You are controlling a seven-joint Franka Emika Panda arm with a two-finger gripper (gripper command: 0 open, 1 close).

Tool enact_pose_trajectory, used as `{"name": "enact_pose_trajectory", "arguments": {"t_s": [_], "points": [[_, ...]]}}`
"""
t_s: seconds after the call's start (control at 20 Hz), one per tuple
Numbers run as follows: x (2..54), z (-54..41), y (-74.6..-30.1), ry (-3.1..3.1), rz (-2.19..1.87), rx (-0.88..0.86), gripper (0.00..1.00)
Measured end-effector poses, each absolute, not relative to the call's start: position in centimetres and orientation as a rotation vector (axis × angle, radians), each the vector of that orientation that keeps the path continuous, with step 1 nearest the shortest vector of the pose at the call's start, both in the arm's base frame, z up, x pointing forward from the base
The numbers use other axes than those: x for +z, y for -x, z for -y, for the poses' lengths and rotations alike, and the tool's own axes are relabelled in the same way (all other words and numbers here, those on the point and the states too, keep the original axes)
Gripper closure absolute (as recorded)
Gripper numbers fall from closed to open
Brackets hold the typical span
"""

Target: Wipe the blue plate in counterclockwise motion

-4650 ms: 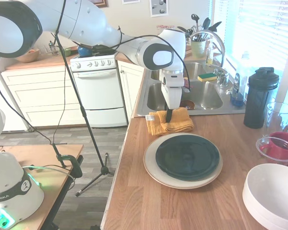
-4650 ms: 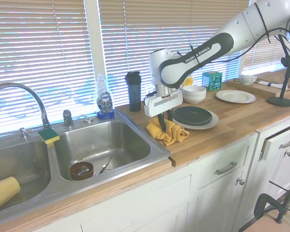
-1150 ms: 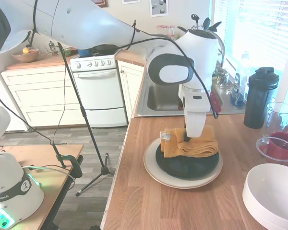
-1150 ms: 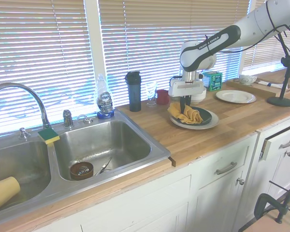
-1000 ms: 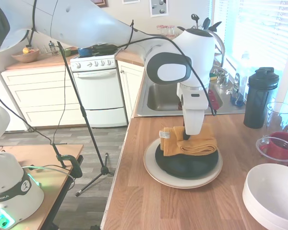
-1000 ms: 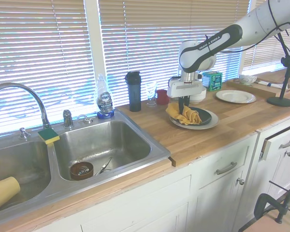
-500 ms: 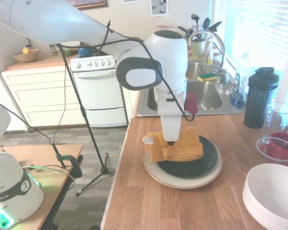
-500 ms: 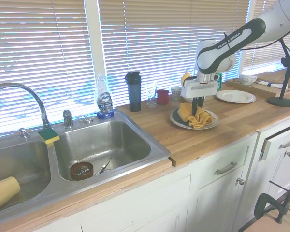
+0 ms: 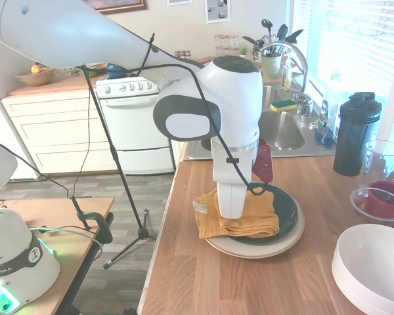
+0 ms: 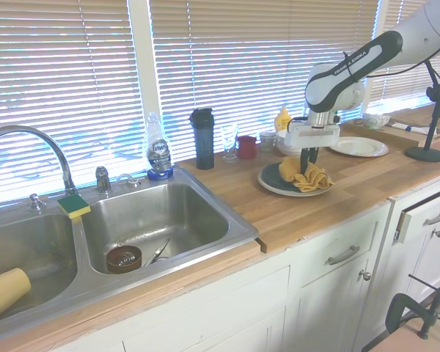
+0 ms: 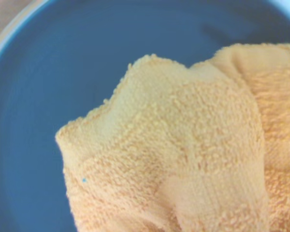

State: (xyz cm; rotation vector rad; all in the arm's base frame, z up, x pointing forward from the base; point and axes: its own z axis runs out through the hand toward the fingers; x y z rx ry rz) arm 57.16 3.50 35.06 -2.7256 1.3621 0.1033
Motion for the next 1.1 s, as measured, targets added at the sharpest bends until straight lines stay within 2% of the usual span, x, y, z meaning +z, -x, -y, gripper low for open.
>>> {"name": "enact_pose_trajectory", "arguments": {"t_s": [0.25, 0.5, 0.85, 1.1], "points": [[35.3, -2.6, -60.0, 2.718, -1.377, 0.134, 1.00], [36.5, -6.6, -61.6, 2.754, -1.314, 0.120, 1.00], [36.7, -12.8, -61.0, 2.832, -1.238, 0.090, 1.00], [36.4, -12.8, -58.9, 2.828, -1.225, 0.042, 1.00]]}}
